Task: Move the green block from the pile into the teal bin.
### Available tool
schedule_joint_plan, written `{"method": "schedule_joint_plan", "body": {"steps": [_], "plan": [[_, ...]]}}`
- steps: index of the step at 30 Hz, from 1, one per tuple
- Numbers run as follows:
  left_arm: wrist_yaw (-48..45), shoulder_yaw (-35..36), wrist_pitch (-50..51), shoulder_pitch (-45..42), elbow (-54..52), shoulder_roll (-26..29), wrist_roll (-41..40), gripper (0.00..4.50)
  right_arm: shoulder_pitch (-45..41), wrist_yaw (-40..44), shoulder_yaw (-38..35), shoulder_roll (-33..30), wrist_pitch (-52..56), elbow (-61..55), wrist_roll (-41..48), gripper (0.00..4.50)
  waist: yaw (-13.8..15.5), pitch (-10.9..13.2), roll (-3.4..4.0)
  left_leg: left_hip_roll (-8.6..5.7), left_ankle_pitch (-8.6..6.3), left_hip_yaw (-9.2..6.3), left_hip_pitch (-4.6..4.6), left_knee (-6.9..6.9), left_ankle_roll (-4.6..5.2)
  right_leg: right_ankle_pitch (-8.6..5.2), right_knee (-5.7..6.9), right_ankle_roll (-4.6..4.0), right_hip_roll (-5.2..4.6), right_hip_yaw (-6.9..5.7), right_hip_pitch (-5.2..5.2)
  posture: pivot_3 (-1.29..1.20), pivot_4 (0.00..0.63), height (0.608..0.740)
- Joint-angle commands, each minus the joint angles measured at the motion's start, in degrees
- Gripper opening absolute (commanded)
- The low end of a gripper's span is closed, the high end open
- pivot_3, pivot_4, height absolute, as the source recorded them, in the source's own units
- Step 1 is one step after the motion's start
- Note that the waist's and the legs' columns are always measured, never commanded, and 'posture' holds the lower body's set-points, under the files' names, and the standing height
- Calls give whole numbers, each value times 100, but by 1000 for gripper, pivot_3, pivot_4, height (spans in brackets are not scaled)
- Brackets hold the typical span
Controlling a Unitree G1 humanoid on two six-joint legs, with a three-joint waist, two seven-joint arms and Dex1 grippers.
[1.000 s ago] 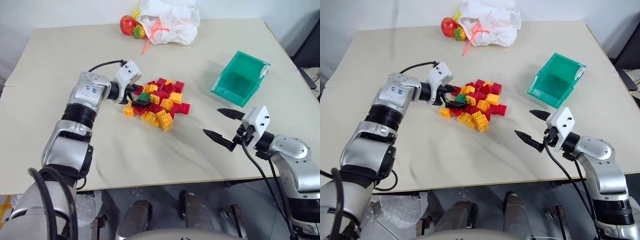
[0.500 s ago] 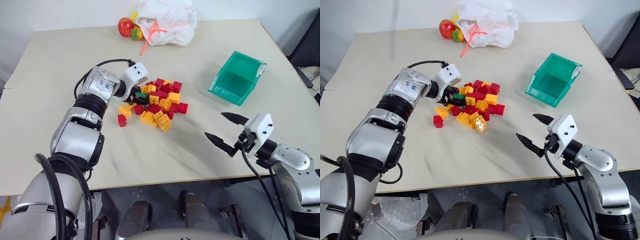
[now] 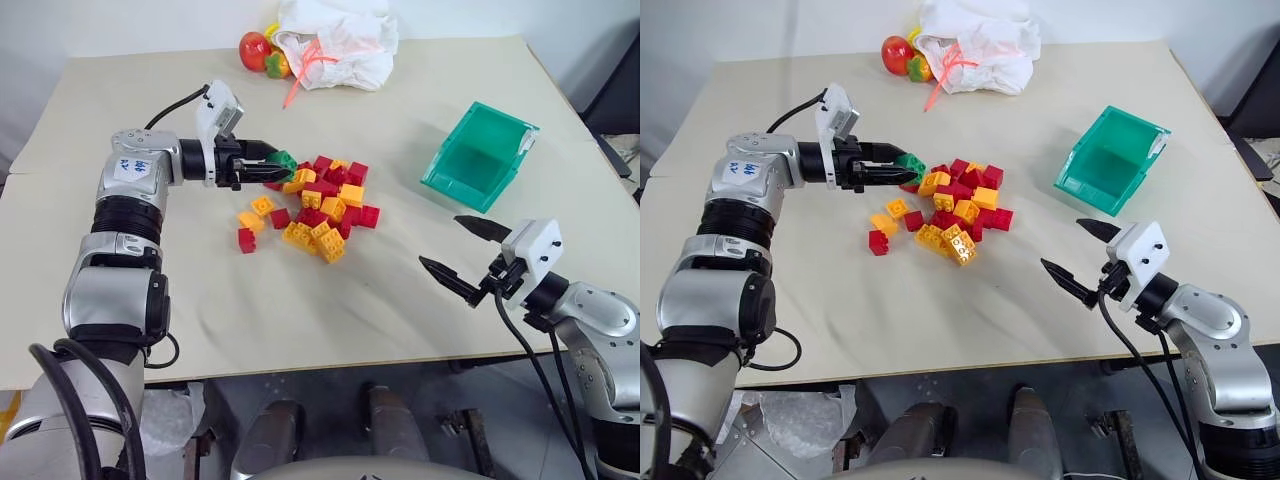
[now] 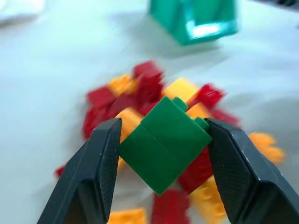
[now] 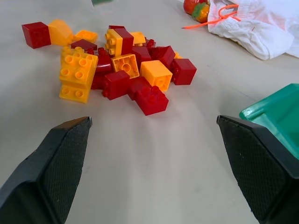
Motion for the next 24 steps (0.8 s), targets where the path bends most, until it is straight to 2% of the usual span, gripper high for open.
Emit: {"method": "schedule_joint_plan", "body": {"steps": [1, 5, 9, 11, 13, 15, 16, 18, 24], "plan": [[-344, -283, -56, 184, -816, -361, -195, 2450, 0, 63, -309, -146, -82, -7, 79, 4500, 37, 0, 0, -2, 0, -2, -2, 3, 2, 0, -2, 1, -1, -2, 3, 0, 150, 740], [-324, -804, -302, 415, -1048, -1206, -33, 2450, 194, 80, -554, -279, -29, -65, 69, 4500, 40, 0, 0, -8, 0, -1, -2, 4, 9, 5, -10, 8, -4, 0, 10, 0, 150, 740], [113, -1269, -923, 243, -259, -1918, 429, 2450, 551, 63, -859, -325, 11, -234, 93, 4500, 20, 1, -1, -11, 0, 4, -4, 4, 12, 6, -16, 11, -3, 0, 10, 0, 150, 740], [427, -1406, -1319, 75, 329, -2259, 643, 3172, 772, 10, -1018, -298, 74, -413, 150, 4500, 13, 1, -1, -24, 0, 9, -1, 2, 12, 6, -16, 10, 0, 2, 10, 0, 150, 740], [444, -1414, -1516, -42, 658, -2454, 687, 3695, 944, -77, -1107, -269, 90, -555, 108, 4500, 3, 1, -1, -28, 0, 17, 1, 3, 12, 7, -14, 10, -1, 7, 10, 0, 150, 740], [446, -1453, -1599, -145, 916, -2519, 784, 4377, 1154, -142, -1224, -234, 122, -729, 97, 4500, -2, 1, -1, -29, 1, 25, 5, 3, 14, 8, -12, 12, -1, 16, 10, 0, 150, 740], [444, -1454, -1636, -184, 1016, -2529, 817, 4482, 1227, -165, -1268, -225, 147, -795, 112, 4500, 2, 1, -1, -29, 1, 26, 6, 3, 15, 8, -12, 12, -1, 17, 10, 0, 150, 740], [341, -1386, -1634, -238, 1097, -2459, 797, 4482, 1443, -203, -1410, -210, 218, -981, 165, 4500, 11, 1, -1, -29, 1, 27, 9, 3, 15, 9, -13, 12, 0, 19, 10, 0, 150, 740], [-580, -756, -1504, -6, 444, -1621, 140, 4482, 2277, 183, -2172, -746, 1346, -1428, 780, 4500, 1, 1, -1, -10, 0, 26, 7, 3, 22, 13, -12, 16, -4, 23, 10, 0, 150, 740]]}}
